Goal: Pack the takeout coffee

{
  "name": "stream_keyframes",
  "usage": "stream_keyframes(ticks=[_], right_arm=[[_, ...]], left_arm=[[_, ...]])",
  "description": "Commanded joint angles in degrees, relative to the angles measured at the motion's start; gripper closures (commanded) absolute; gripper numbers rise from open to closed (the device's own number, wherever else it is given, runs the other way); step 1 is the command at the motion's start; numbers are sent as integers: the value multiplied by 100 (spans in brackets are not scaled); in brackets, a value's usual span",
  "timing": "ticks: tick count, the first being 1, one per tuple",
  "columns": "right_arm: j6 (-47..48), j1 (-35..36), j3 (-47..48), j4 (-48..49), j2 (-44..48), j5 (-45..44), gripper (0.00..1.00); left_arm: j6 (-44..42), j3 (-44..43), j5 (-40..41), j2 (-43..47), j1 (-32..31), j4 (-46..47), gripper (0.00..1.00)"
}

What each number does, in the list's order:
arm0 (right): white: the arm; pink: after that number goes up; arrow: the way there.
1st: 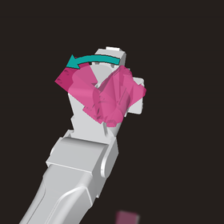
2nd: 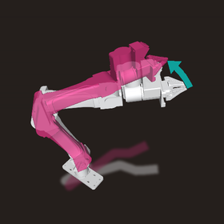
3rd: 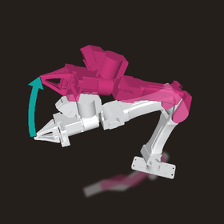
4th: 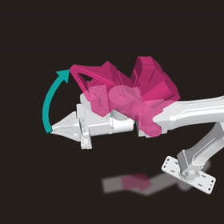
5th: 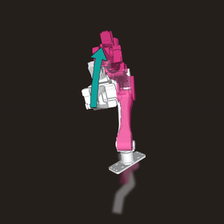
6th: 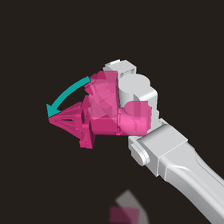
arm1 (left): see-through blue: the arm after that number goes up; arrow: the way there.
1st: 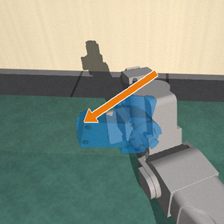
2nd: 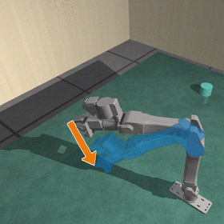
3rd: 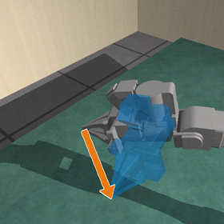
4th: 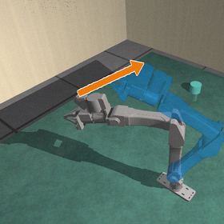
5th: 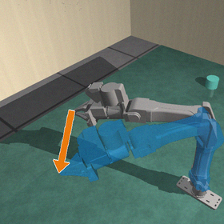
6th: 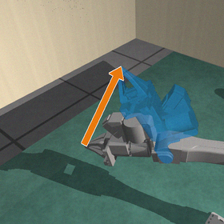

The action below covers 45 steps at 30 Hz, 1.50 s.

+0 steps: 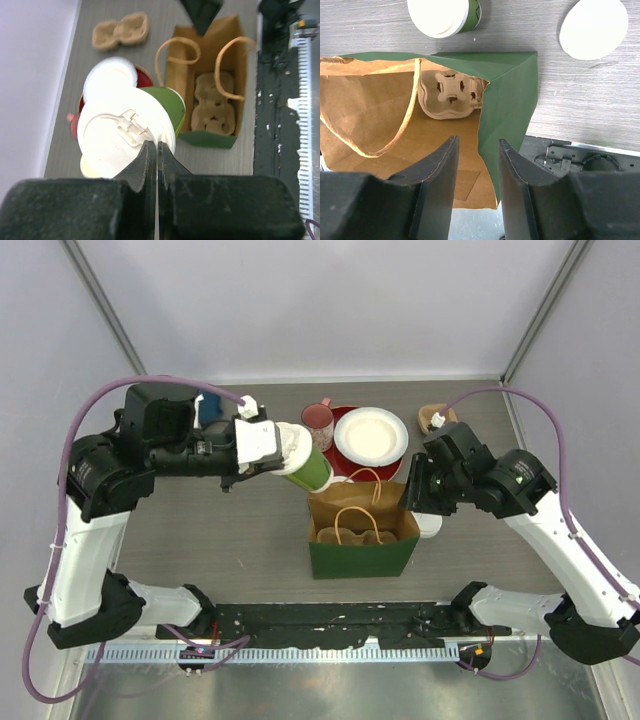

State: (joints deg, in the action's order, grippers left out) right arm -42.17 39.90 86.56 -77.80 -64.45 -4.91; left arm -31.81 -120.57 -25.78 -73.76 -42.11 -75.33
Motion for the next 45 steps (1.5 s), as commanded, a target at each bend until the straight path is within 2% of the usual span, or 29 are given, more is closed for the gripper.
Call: stream_keyframes(ticks=[1,4,7,10,14,17,24,26,29,33,38,41,45], right_arm=[[-89,18,168,169,169,-142,58],[-98,9,194,169,213,-186,58],[-107,18,238,142,248,-230,58],[-107,18,238,151,266,-230,58],[-107,18,212,186,266,-230,58],[-98,18,203,221,275,-230,58],[-107,9,159,309,283,-28,58],[-37,9,255,405,292,208,57],[51,35,387,757,371,411,57],[130,140,283,1143,319,1270,58],[-36,676,-43,1838,257,1808,60],[-168,791,-183,2180,528,2037,62],[-519,791,-639,2225,872,2064,63]], left_arm=[[-422,-580,-902,-332,-428,-1150,100],[-702,-757,-1025,-560,-789,-1431,100],[-1018,-354,-973,-605,-983,-1353,100],[-1527,-142,-727,-666,-1019,-1212,100],[-1924,-124,-498,-789,-1028,-1502,100],[-1812,-89,-454,-746,-1027,-1301,100],[-1083,-1327,-612,-983,-1028,-1265,100],[-976,-1302,-534,-887,-1028,-1256,100],[-1011,-768,-61,-623,-1010,-1186,100],[-1178,137,126,-324,-975,-879,100],[-933,385,-392,-420,-984,-483,100],[-836,656,-489,-438,-1036,-246,100],[-1168,1132,-454,-359,-1080,-43,100]])
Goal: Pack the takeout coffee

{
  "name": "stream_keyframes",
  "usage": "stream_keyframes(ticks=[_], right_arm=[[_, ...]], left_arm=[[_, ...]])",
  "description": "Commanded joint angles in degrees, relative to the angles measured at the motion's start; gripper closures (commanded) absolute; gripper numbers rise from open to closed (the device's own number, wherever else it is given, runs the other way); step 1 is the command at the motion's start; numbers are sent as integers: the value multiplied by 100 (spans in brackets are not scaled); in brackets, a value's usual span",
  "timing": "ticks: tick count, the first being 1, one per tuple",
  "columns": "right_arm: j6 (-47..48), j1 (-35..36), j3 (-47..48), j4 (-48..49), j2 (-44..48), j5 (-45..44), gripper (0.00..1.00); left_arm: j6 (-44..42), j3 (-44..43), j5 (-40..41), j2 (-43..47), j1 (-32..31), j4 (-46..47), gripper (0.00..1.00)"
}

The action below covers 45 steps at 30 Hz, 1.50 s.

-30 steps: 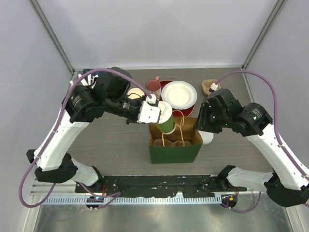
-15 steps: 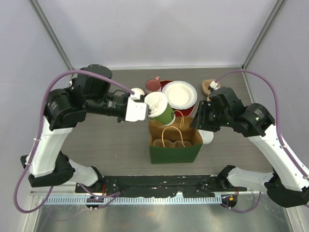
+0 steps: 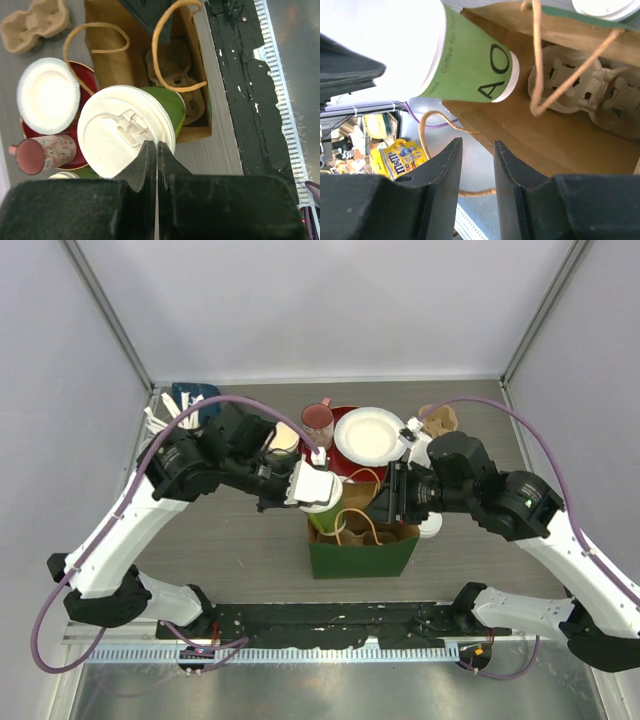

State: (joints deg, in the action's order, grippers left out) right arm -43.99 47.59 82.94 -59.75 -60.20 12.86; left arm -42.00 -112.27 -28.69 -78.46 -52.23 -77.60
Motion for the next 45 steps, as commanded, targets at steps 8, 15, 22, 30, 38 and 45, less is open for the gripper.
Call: stream_keyframes(ticks=[8,15,22,30,38,45], right_arm=[[-470,66,-638,772,729,76,64],[-435,66,-595,455,764,-195,64],[-479,66,-832,534,958,-82,66],[-558,66,-683,228,836,-599,64],[-542,214,767,-810,-447,-2112,52],[942,927,795,198,-589,-1657,50]], left_arm=[[-1529,882,-163,112,-559,396,100],[-2462,759,-32,-249,-859,-124,100],[-2726,1085,372,-398,-956,220,100],[-2938,1566,636,-513,-956,254,100],[-2550,2104,732,102,-956,887,100],[-2102,2445,654,278,-825,1159,100]])
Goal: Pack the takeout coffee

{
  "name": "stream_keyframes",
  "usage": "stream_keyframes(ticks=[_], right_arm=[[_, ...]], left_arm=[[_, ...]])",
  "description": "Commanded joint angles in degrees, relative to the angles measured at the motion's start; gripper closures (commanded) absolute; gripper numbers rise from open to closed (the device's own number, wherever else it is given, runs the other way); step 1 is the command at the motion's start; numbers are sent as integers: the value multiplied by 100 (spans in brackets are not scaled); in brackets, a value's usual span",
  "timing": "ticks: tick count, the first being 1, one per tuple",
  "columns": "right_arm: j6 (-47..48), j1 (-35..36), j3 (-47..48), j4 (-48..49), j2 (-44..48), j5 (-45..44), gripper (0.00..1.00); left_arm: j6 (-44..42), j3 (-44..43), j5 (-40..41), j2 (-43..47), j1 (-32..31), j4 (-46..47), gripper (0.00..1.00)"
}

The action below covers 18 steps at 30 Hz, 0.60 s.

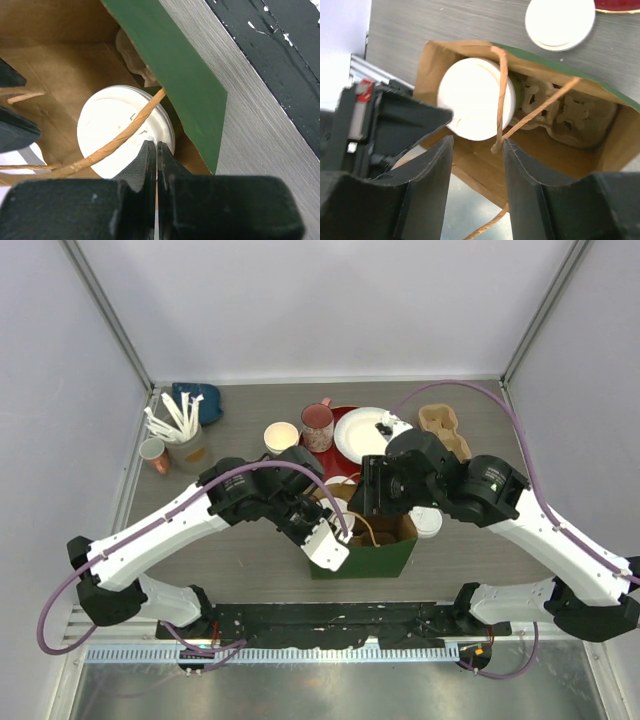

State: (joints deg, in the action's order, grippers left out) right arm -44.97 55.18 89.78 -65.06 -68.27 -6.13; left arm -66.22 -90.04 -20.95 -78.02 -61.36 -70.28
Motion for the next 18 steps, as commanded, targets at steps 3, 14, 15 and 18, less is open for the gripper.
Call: stream_keyframes(ticks=[3,14,15,18], right_arm=[[2305,160,127,1258,367,498,50],[5866,160,488,1417,86,2563,51],[6068,169,549,1382,51,2686,53],[6649,169,865,926,-255,2740,53]], left_arm=[[416,451,-339,498,160,647,100],[408,733,-586,946,309,911,100],[390,794,-612,1051,309,937,100],[320,865,-647,1122,309,894,100]])
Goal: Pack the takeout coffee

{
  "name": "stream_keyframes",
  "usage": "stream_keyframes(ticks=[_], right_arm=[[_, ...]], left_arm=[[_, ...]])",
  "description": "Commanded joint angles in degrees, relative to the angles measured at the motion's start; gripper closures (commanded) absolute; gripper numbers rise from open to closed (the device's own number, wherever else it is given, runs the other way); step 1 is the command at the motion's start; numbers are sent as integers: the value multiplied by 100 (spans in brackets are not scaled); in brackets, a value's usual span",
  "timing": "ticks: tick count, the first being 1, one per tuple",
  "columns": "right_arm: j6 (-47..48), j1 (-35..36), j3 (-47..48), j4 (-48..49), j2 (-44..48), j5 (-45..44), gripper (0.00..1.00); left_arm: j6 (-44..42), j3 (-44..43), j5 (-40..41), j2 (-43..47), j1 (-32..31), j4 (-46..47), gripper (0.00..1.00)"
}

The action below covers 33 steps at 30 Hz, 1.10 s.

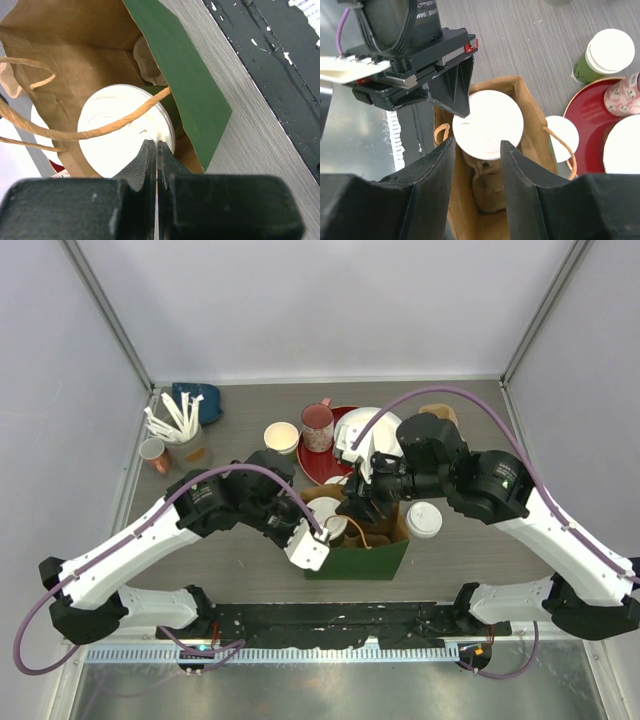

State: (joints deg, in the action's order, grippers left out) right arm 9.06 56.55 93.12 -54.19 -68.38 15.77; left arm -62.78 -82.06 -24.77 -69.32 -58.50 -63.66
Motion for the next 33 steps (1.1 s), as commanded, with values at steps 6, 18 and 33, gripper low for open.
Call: stream_keyframes(ticks=[6,18,33], right_arm=[[2354,31,997,-1084,-808,787,54],[2662,31,251,-813,-633,831,55],[3682,75,321,-1146,-897,1253,53]], left_arm=[[-164,85,-361,261,154,196,100],[-261,-73,-827,191,392,46,100],[-673,-100,-1117,138,506,-77,100]])
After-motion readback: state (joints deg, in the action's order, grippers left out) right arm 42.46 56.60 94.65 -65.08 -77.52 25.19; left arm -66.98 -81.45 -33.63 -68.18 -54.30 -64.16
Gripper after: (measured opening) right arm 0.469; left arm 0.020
